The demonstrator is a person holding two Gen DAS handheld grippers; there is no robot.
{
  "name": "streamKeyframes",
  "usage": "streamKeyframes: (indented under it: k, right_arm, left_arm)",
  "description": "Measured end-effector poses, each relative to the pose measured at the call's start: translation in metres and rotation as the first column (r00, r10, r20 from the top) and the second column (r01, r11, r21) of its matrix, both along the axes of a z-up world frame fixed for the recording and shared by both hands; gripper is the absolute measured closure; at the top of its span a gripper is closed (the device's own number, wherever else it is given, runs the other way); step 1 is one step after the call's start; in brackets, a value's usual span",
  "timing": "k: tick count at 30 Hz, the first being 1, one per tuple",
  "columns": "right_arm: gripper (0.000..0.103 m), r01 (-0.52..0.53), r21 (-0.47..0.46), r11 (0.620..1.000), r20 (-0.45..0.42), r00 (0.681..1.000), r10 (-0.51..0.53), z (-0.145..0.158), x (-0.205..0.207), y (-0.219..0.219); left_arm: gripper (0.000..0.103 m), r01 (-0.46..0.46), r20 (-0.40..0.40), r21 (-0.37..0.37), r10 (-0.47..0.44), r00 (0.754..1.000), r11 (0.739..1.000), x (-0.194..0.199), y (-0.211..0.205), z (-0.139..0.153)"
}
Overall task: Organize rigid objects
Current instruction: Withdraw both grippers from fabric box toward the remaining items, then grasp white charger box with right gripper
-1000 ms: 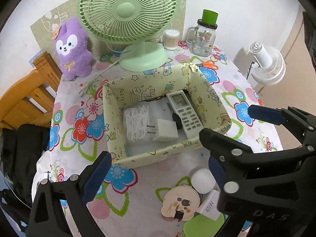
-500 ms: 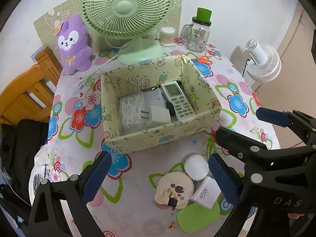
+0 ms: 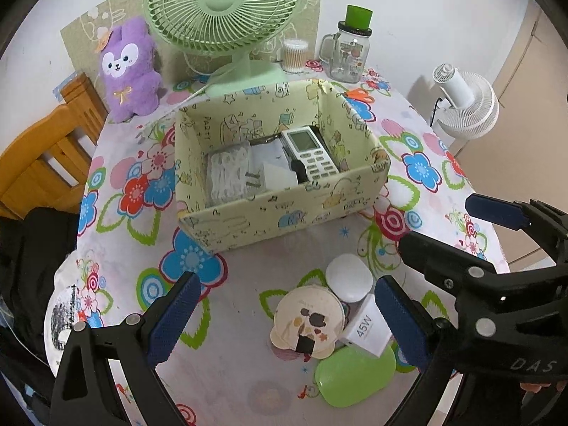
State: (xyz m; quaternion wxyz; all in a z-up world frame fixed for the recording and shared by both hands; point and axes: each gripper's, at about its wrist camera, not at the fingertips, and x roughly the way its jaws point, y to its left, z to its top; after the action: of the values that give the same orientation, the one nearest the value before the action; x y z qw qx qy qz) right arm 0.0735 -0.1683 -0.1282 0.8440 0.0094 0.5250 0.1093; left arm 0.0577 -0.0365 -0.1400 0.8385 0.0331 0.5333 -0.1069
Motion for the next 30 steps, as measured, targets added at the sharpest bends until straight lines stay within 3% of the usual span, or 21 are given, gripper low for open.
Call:
streamKeyframes:
  k: [19, 30]
  right_arm:
    - [0.012, 0.012, 0.017, 1.000, 0.025, 1.000, -0.013, -0.029, -0.033, -0.003]
    - [0.012, -0.005, 0.009, 1.000, -0.035, 0.999, 0.005, -0.062, -0.042, 0.001]
  left_arm:
    - [0.003, 0.029, -0.041, 0.010, -0.028, 0.999, 1.000, -0.027, 0.009, -0.036]
    - [0.003, 0.024, -0.100, 0.028, -0.021, 0.995, 0.999, -0.039, 0.017, -0.069]
